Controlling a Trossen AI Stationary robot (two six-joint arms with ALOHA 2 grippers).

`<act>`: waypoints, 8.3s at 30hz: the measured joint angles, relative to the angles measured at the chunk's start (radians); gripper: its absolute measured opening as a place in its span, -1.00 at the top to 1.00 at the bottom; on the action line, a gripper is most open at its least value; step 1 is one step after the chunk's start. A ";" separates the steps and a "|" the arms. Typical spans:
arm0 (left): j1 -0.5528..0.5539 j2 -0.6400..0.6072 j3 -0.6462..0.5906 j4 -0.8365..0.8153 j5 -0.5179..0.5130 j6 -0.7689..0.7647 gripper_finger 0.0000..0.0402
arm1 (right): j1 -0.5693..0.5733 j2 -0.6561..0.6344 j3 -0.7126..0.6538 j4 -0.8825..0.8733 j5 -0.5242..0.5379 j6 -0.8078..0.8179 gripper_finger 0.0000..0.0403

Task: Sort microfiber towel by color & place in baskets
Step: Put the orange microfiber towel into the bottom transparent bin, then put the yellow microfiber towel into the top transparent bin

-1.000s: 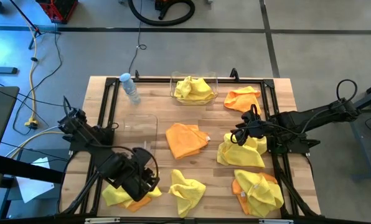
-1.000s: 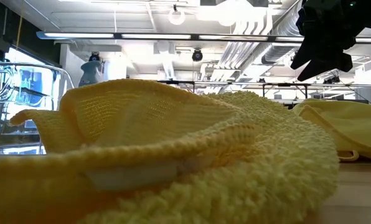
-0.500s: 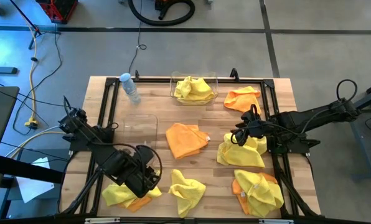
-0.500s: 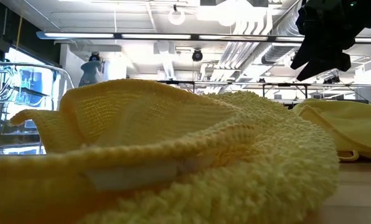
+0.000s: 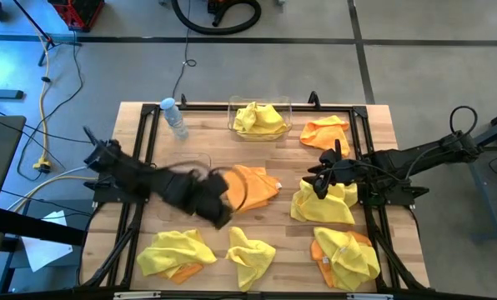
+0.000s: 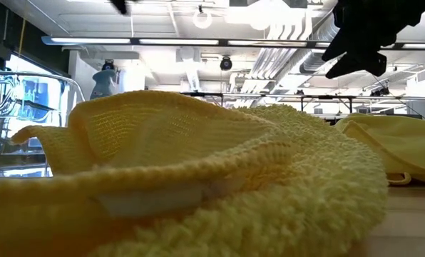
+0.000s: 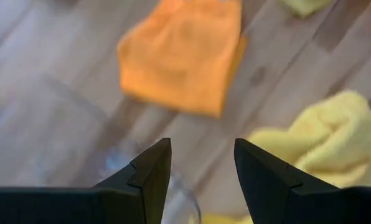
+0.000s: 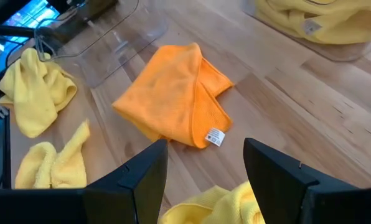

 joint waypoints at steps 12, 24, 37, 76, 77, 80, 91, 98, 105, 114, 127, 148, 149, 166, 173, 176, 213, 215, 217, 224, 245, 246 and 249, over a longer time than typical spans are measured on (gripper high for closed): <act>0.274 0.195 0.000 0.288 0.148 0.604 0.18 | 0.000 0.000 0.000 -0.004 0.001 0.027 -0.02; 0.349 0.491 0.000 0.368 0.250 0.685 0.18 | 0.000 0.000 0.000 -0.010 0.001 0.024 -0.02; 0.325 0.511 -0.003 0.326 0.313 0.578 0.97 | 0.000 0.000 0.000 -0.038 0.002 -0.007 -0.02; 0.196 -0.413 -0.654 0.057 0.119 0.334 1.00 | -0.001 0.080 0.000 0.079 0.163 0.302 -0.02; 0.221 -0.423 -0.681 0.099 0.134 0.374 1.00 | -0.001 0.094 0.000 0.093 0.163 0.318 -0.02; 0.301 -0.430 -0.738 0.113 0.154 0.476 1.00 | -0.001 0.143 0.000 0.134 0.163 0.351 -0.02; 0.521 -0.423 -0.854 0.343 0.162 0.808 0.97 | -0.001 0.305 0.000 0.310 0.163 0.433 -0.02; 0.568 -0.423 -0.857 0.371 0.231 0.828 0.71 | -0.001 0.320 0.000 0.316 0.164 0.473 -0.02; 0.572 -0.430 -0.834 0.309 0.272 0.843 0.36 | -0.002 0.320 0.000 0.317 0.198 0.474 -0.02; 0.571 -0.528 -0.734 0.167 0.273 0.833 0.27 | -0.003 0.320 0.000 0.317 0.297 0.473 -0.02; 0.507 -0.748 -0.728 0.190 0.273 0.642 0.27 | -0.087 0.320 0.000 0.316 0.290 0.331 -0.02; 0.457 -0.768 -0.728 0.215 0.269 0.478 0.27 | -0.218 0.319 0.190 0.009 -0.126 -0.198 -0.02; 0.457 -0.768 -0.728 0.215 0.269 0.478 0.27 | -0.219 0.319 0.233 -0.061 -0.126 -0.217 -0.02; 0.457 -0.768 -0.728 0.212 0.262 0.497 0.27 | 0.006 0.453 0.563 -0.826 -0.247 0.271 -0.02; 0.457 -0.768 -0.728 0.212 0.274 0.601 0.27 | 0.092 0.540 0.397 -0.795 -0.359 0.330 -0.02; 0.457 -0.768 -0.728 0.212 0.274 0.651 0.27 | 0.094 0.550 0.306 -0.705 -0.377 0.339 -0.02; 0.489 -1.029 -0.992 0.649 0.344 0.881 0.27 | -0.179 0.543 0.973 -0.397 0.340 -0.255 1.00; 0.499 -1.038 -0.992 0.679 0.341 0.878 0.27 | -0.271 0.545 0.962 -0.280 0.250 -0.385 1.00; 0.512 -1.043 -0.992 0.700 0.341 0.873 0.27 | -0.358 0.555 0.950 -0.164 0.157 -0.484 1.00; 0.548 -1.043 -0.992 0.749 0.327 0.816 0.27 | -0.579 0.642 0.935 0.110 -0.198 -0.631 1.00; 0.553 -1.043 -0.992 0.794 0.127 0.547 0.27 | -0.805 1.016 0.933 0.009 -0.475 -0.899 1.00; 0.553 -1.043 -0.992 0.794 0.125 0.540 0.27 | -0.805 1.045 0.933 0.011 -0.478 -0.916 1.00; 0.553 -1.043 -0.992 0.794 0.124 0.539 0.27 | -0.806 1.121 0.933 0.024 -0.481 -0.931 1.00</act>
